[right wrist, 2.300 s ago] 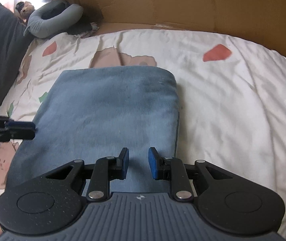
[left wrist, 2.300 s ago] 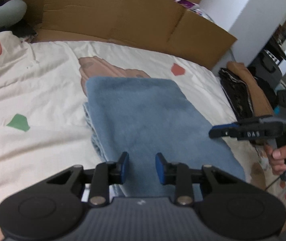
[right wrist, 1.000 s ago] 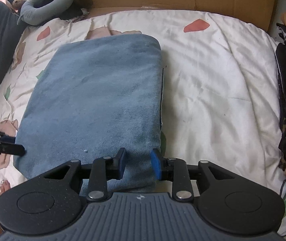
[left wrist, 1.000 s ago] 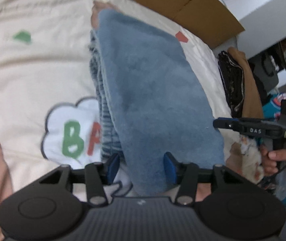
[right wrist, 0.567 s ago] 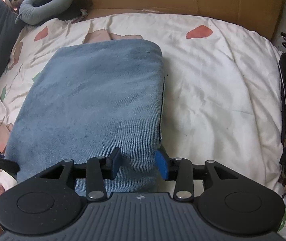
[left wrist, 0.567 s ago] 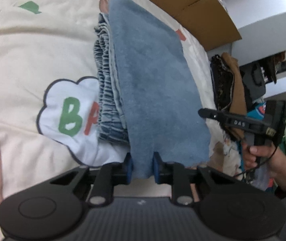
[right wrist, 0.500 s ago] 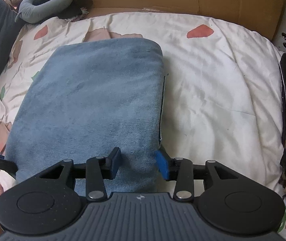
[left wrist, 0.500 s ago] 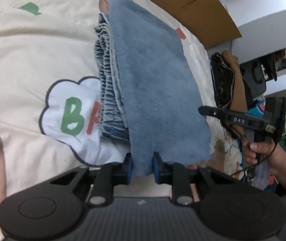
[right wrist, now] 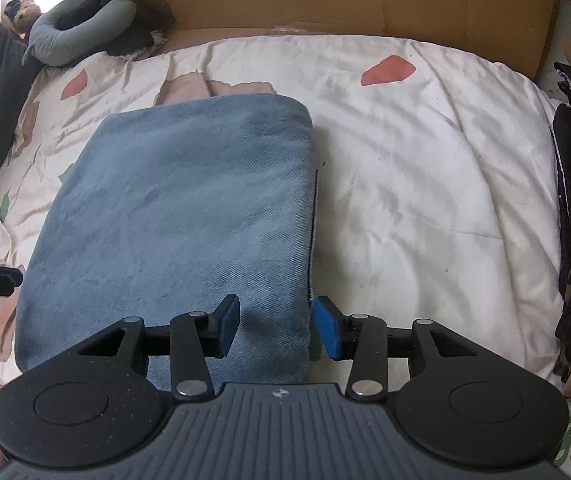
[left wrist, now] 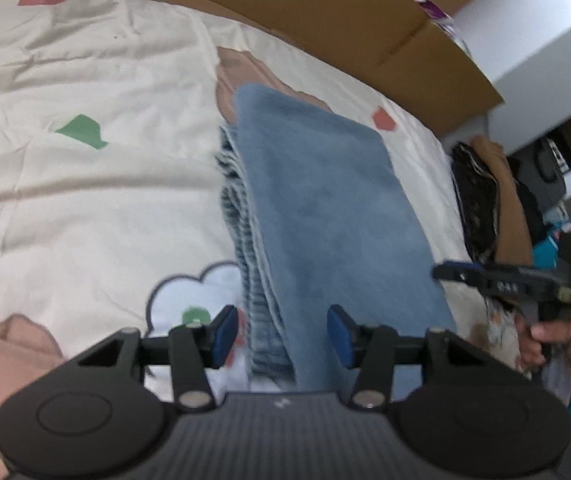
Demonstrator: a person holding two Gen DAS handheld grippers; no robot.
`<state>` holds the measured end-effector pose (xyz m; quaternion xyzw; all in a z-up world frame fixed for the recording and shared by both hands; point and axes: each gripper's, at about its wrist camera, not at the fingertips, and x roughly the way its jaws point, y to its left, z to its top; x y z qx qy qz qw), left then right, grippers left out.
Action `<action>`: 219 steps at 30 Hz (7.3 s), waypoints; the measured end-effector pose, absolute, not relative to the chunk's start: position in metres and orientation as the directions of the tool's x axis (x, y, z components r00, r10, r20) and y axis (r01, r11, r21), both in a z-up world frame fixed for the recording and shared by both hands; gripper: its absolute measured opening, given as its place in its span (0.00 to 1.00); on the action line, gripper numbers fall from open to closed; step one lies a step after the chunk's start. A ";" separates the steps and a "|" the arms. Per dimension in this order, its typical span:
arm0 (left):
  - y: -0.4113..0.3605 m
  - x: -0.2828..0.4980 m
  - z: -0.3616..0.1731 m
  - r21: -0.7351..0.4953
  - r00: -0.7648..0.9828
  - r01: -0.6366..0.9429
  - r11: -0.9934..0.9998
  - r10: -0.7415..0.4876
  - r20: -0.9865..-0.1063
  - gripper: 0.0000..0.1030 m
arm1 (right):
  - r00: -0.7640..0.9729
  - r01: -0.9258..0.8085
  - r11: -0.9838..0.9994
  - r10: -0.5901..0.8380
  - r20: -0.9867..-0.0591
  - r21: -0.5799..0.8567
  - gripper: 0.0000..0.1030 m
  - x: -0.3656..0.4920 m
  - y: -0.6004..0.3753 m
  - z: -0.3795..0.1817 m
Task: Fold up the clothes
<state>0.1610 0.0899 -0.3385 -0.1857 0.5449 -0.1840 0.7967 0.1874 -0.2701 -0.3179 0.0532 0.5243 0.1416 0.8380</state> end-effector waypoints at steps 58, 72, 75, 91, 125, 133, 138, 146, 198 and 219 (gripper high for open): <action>0.099 0.218 -0.435 -0.823 0.291 -0.078 0.563 -0.776 -0.559 0.52 | 0.281 -0.101 0.748 0.654 -0.702 0.656 0.34 0.266 -0.296 -0.383; 0.092 0.221 -0.438 -0.817 0.244 -0.061 0.573 -0.785 -0.569 0.63 | 0.262 -0.110 0.700 0.705 -0.659 0.705 0.44 0.269 -0.297 -0.385; 0.091 0.221 -0.438 -0.817 0.246 -0.063 0.573 -0.785 -0.569 0.61 | 0.253 -0.105 0.695 0.710 -0.657 0.711 0.48 0.271 -0.295 -0.389; 0.090 0.216 -0.387 -0.760 0.275 -0.067 0.647 -0.720 -0.637 0.45 | 0.305 -0.079 0.706 0.690 -0.657 0.704 0.21 0.265 -0.284 -0.356; 0.095 0.202 -0.101 -0.688 0.466 0.027 0.726 -0.618 -0.634 0.44 | 0.457 -0.210 0.691 0.695 -0.555 0.691 0.21 0.249 -0.259 -0.069; 0.090 0.189 -0.034 -0.664 0.534 0.063 0.745 -0.587 -0.609 0.44 | 0.500 -0.232 0.670 0.704 -0.504 0.705 0.21 0.235 -0.265 -0.004; 0.082 0.177 0.005 -0.662 0.556 0.090 0.744 -0.589 -0.587 0.44 | 0.520 -0.260 0.676 0.699 -0.490 0.689 0.21 0.221 -0.270 0.041; 0.055 0.163 0.057 -0.669 0.578 0.155 0.727 -0.616 -0.535 0.44 | 0.581 -0.279 0.717 0.656 -0.483 0.639 0.21 0.195 -0.290 0.114; -0.214 0.186 0.054 -0.711 0.338 0.411 0.571 -0.820 -0.463 0.44 | 0.791 -0.059 0.873 0.337 -0.511 0.484 0.21 0.101 -0.539 0.138; -0.298 0.242 -0.114 -0.747 0.230 0.448 0.492 -0.870 -0.435 0.44 | 0.803 0.089 0.885 0.209 -0.559 0.457 0.21 0.159 -0.615 -0.013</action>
